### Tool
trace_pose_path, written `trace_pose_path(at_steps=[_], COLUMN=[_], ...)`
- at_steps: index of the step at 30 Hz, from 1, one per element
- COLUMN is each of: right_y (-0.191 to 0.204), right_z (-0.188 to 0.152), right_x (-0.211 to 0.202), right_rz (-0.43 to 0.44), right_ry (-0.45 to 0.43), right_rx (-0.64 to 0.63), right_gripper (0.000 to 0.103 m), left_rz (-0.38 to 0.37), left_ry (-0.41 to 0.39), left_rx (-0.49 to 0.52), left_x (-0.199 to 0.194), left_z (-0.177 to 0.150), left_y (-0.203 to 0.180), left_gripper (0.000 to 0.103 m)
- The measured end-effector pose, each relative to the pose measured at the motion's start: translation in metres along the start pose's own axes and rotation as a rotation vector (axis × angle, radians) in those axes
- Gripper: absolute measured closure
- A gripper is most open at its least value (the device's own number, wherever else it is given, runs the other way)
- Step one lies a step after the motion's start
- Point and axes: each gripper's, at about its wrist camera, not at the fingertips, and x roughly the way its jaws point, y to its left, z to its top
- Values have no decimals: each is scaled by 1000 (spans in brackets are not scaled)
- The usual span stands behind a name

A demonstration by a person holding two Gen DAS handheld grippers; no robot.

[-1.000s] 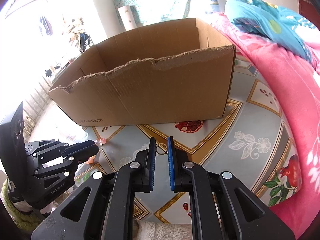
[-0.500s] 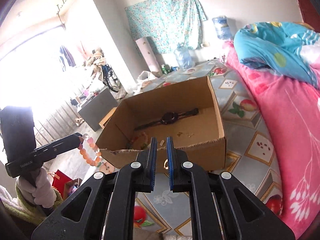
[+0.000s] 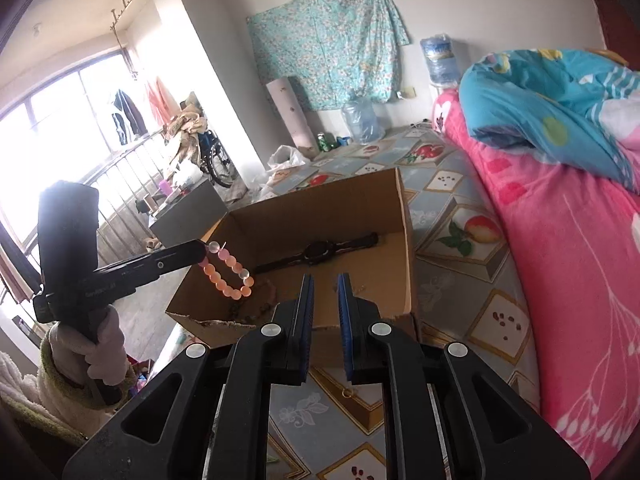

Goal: Organize jewelry
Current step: 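Carry the pink bead bracelet and gold ring over the box with both grippers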

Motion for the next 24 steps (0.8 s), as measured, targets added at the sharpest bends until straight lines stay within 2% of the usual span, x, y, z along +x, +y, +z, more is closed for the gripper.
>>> trace_pose_path(at_steps=[3, 5, 9, 16, 21, 24], right_y=[-6, -7, 3, 16, 30, 36], right_z=[-36, -59, -91, -110, -119, -124], right_x=[10, 28, 60, 98, 101, 101], right_rz=[-16, -61, -155, -265, -328, -353], right_ry=[51, 98, 142, 141, 93, 75], right_rx=[62, 85, 42, -69, -154, -193], right_gripper=[80, 76, 74, 74, 74, 81], left_rz=[-4, -6, -17, -54, -82, -88], left_ry=[3, 6, -2, -35, -31, -15], left_rx=[-38, -61, -83, -45, -30, -50], left_x=[2, 3, -1, -28, -44, -45], left_z=[-5, -8, -11, -15, -28, -37], left_y=[8, 12, 15, -2, -11, -11], left_gripper=[94, 94, 94, 94, 94, 94])
